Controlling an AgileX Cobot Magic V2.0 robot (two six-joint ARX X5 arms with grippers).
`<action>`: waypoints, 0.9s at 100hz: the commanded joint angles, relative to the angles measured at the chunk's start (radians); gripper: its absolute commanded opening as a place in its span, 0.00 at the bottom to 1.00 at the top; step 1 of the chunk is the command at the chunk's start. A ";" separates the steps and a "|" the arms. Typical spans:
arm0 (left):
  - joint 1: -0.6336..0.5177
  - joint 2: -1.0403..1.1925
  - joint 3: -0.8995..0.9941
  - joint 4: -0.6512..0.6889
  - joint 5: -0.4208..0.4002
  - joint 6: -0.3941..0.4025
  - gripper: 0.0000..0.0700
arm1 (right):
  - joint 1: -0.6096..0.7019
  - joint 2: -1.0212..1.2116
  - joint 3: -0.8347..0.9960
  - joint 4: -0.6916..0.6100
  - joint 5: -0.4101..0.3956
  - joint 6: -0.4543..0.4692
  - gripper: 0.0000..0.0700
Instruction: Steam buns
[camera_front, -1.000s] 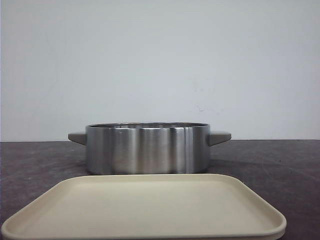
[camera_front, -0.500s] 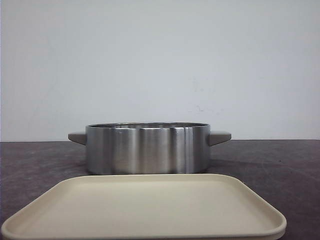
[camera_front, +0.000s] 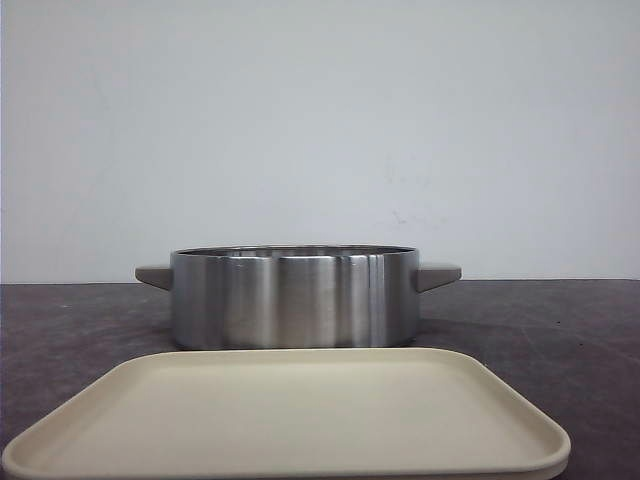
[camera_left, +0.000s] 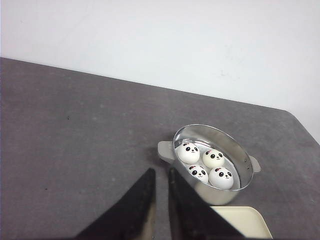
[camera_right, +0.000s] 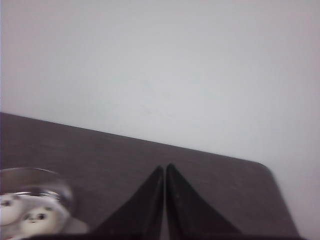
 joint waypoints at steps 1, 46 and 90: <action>-0.006 0.000 0.019 -0.058 0.001 -0.002 0.00 | -0.079 -0.032 -0.133 0.117 -0.047 0.016 0.01; -0.006 0.000 0.031 -0.058 0.000 -0.002 0.00 | -0.404 -0.485 -0.907 0.468 -0.293 0.076 0.01; -0.006 0.000 0.031 -0.058 0.000 -0.002 0.00 | -0.430 -0.582 -0.991 0.288 -0.344 0.109 0.01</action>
